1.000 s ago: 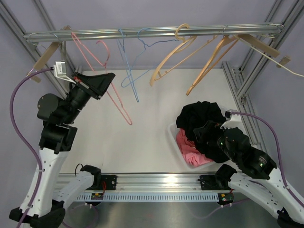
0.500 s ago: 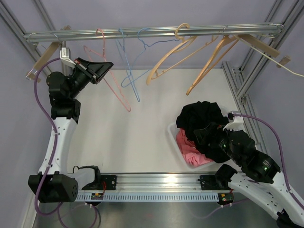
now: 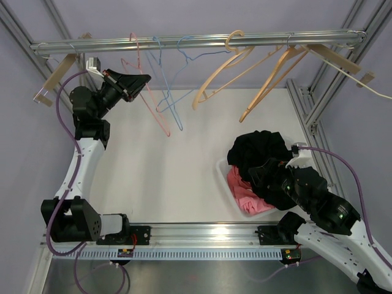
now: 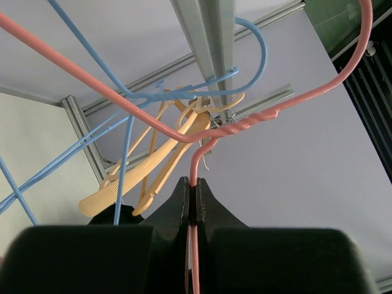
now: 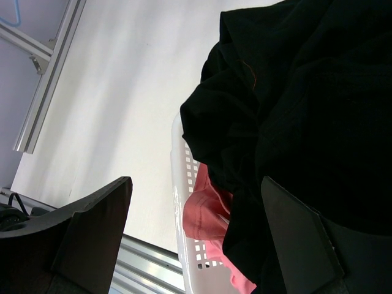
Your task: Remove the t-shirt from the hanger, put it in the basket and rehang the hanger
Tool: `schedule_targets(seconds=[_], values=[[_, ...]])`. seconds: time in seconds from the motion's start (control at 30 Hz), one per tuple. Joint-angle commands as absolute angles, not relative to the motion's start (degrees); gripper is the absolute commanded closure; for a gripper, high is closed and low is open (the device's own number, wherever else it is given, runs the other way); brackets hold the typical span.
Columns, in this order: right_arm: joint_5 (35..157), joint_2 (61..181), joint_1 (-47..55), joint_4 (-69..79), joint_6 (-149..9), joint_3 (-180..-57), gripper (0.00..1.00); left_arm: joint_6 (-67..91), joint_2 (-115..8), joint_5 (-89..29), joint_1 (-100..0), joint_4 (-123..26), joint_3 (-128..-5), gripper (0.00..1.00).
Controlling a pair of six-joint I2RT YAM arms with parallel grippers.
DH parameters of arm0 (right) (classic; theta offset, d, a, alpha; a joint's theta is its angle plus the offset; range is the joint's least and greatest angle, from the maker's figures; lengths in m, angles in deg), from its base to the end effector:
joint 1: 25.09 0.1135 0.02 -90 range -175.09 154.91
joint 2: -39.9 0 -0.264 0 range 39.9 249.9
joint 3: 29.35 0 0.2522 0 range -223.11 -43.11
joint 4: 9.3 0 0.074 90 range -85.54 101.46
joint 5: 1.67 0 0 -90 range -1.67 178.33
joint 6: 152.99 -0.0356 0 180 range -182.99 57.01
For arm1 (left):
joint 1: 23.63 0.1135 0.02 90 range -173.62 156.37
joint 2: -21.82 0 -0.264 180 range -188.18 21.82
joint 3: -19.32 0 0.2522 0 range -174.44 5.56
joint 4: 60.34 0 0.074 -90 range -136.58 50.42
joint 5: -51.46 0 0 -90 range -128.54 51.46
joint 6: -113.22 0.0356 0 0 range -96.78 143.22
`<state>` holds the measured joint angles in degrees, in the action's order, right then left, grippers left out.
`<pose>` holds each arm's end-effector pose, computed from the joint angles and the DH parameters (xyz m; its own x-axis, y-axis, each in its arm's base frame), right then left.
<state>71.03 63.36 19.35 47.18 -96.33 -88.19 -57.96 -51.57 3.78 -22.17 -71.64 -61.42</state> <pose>0.0675 0.0514 0.3257 -0.4733 0.2708 -0.8382 -0.2517 0.8703 0.4233 0.2902 -0.0166 0.4308 -0.5625 -0.7452 -0.3580 0.4108 0.1239 -0.9033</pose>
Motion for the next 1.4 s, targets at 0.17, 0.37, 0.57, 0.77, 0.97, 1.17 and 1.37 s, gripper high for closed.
schedule_targets(seconds=[0.17, 0.37, 0.57, 0.77, 0.97, 1.17, 1.37], values=[[71.3, 62.8, 19.2, 46.0, -95.7, -89.3, 0.04, -56.7, -55.2, 3.6, -21.1, -72.7, -66.3, 1.00], [72.0, 63.0, 19.2, 45.2, -96.0, -88.6, 0.04, -57.0, -56.8, 4.2, -19.5, -73.5, -64.1, 1.00], [71.5, 61.9, 19.1, 45.9, -96.2, -88.6, 0.04, -55.4, -55.6, 4.1, -19.4, -73.1, -62.5, 1.00], [72.1, 62.9, 19.2, 45.5, -96.1, -89.6, 0.03, -52.9, -51.9, 4.0, -19.2, -72.3, -58.0, 0.86], [69.5, 62.2, 19.2, 47.3, -94.6, -93.3, 0.00, -46.7, -46.0, 3.9, -19.3, -66.1, -57.5, 0.30], [67.1, 59.2, 19.2, 49.4, -92.9, -98.8, 0.00, -40.2, -36.7, 4.5, -19.4, -58.2, -56.1, 0.01], [66.5, 55.3, 19.1, 50.3, -91.2, -104.2, 0.01, -40.3, -26.8, 8.1, -19.5, -56.8, -54.1, 0.01]])
